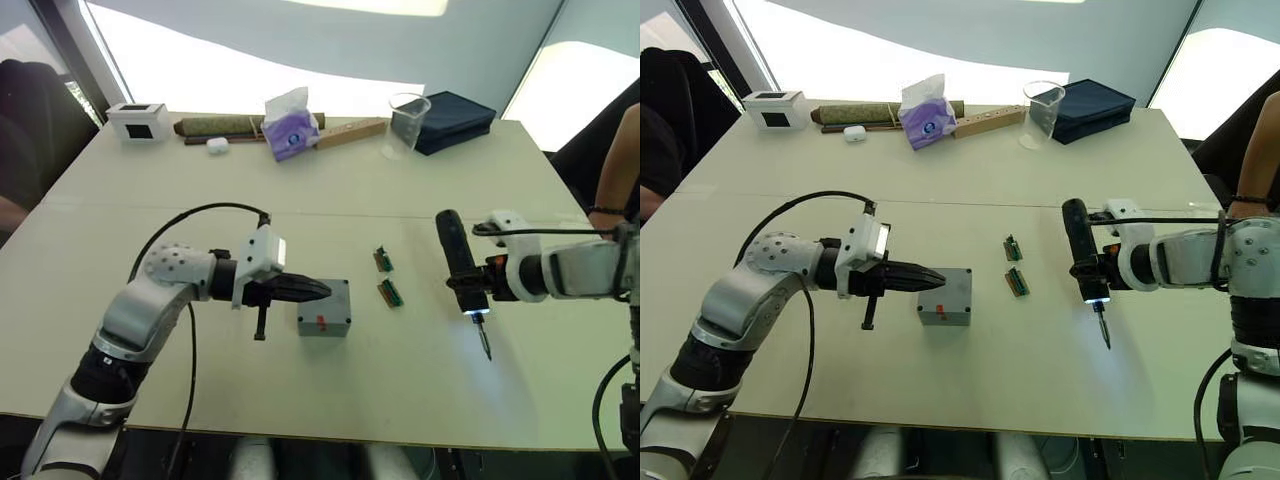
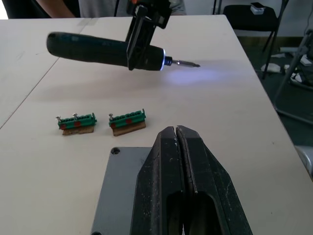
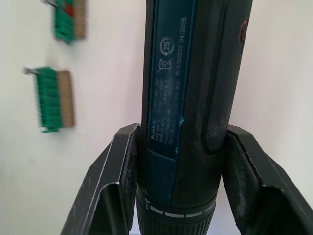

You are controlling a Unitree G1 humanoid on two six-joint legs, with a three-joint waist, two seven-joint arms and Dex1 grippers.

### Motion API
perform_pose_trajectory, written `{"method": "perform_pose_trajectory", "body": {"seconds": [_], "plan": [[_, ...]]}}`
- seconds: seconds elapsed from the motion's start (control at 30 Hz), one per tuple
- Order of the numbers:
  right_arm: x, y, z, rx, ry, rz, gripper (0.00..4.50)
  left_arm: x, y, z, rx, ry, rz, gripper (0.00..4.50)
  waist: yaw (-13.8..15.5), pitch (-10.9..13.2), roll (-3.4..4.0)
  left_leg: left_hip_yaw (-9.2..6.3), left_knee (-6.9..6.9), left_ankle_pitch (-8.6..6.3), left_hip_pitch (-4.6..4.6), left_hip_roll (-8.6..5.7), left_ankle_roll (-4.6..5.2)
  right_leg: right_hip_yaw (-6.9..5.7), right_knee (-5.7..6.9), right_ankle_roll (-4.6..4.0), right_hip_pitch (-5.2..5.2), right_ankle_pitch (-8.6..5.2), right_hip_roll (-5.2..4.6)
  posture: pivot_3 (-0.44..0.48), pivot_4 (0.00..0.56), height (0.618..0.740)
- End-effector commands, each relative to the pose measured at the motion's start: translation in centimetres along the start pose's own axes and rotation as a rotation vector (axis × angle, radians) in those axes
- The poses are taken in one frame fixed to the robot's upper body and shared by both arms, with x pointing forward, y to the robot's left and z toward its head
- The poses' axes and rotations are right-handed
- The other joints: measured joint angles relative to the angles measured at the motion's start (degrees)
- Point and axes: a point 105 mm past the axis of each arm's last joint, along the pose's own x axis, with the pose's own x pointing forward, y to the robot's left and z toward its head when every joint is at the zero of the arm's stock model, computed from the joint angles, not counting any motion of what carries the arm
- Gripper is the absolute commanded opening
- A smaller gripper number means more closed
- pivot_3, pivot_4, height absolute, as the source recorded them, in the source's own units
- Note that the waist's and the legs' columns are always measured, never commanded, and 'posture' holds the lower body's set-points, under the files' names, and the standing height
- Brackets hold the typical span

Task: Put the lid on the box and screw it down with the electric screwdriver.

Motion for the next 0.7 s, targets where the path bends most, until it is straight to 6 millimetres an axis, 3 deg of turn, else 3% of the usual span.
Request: {"method": "perform_pose_trajectory", "body": {"seconds": [0.03,0.3,0.37,0.4,0.53,0.7], "plan": [[-0.4,-0.2,0.7,0.013,-0.022,-0.019,1.90,-0.4,-0.1,1.3,0.048,-0.024,0.009,0.00,0.0,0.0,0.01,0.01,0.00,0.00,-0.01,0.00,0.00,0.00,0.00,0.00,-0.01,0.00,0.00,0.000,0.150,0.721],[0.8,0.1,0.7,0.033,-0.013,-0.033,1.90,-0.8,-0.6,1.6,0.002,-0.045,0.025,0.00,-0.1,0.0,0.00,-0.05,0.00,0.00,0.01,0.01,0.00,-0.04,0.01,0.00,0.02,0.00,0.02,0.000,0.150,0.721],[0.7,0.3,1.1,0.034,-0.037,-0.026,2.83,-0.9,-0.8,1.2,-0.008,-0.032,0.033,0.00,-0.2,0.0,0.00,-0.02,0.01,0.00,0.01,0.01,0.00,-0.03,0.01,0.00,0.02,0.00,0.02,0.000,0.150,0.721],[0.3,0.4,1.4,0.027,-0.053,-0.026,3.00,-1.0,-0.9,1.1,-0.023,-0.031,0.039,0.00,-0.2,0.0,0.01,-0.02,0.01,0.00,0.01,0.01,0.00,-0.03,0.01,0.00,0.02,0.00,0.02,0.000,0.150,0.721],[-3.1,0.7,3.9,-0.043,-0.183,-0.027,4.45,-1.6,-0.7,0.1,-0.040,0.018,0.085,0.00,0.1,0.1,0.15,-0.03,0.00,0.00,0.00,0.01,0.00,-0.04,0.02,0.00,0.00,0.00,0.02,0.000,0.150,0.721],[-5.3,4.0,5.5,-0.267,-0.322,0.025,4.45,-3.5,0.0,-1.6,-0.052,0.115,0.163,0.00,0.2,0.1,0.13,-0.03,-0.02,0.00,0.00,0.01,0.00,-0.06,0.00,-0.01,-0.01,0.00,0.01,0.000,0.150,0.721]]}}
